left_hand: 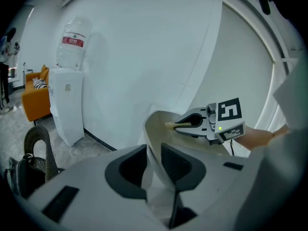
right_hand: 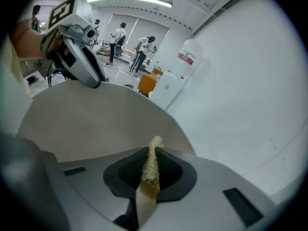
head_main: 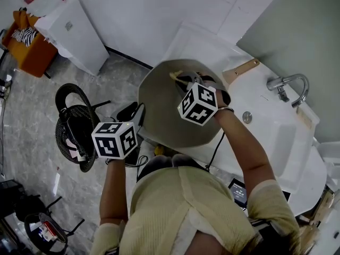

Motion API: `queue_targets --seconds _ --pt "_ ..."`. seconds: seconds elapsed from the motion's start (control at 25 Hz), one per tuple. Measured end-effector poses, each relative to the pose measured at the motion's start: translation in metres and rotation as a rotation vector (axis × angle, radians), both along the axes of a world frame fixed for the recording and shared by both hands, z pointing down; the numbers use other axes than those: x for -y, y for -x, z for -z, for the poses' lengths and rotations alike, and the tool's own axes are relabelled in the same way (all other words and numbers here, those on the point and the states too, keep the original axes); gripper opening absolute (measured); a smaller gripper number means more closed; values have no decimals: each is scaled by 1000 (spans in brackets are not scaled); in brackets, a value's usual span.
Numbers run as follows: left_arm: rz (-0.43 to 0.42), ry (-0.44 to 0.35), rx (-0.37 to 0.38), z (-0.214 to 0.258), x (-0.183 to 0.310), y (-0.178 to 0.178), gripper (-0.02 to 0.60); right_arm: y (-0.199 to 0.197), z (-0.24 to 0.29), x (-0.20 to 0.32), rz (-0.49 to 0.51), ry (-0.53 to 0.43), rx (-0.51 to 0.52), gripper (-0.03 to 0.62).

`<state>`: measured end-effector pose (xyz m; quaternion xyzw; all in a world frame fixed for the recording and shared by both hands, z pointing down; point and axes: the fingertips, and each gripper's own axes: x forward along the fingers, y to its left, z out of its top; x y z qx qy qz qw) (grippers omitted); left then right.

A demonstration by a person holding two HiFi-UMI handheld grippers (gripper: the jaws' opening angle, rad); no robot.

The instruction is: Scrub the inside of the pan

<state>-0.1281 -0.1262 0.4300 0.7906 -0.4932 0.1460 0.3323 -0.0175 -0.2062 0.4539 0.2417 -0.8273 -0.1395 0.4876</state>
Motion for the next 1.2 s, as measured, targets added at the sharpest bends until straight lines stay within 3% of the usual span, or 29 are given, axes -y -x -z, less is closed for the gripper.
queue_targets --seconds 0.52,1.2 --pt "-7 -2 35 -2 -3 -4 140 -3 -34 -2 -152 91 -61 53" --pt "-8 -2 29 -3 -5 -4 140 42 -40 -36 51 149 -20 54"
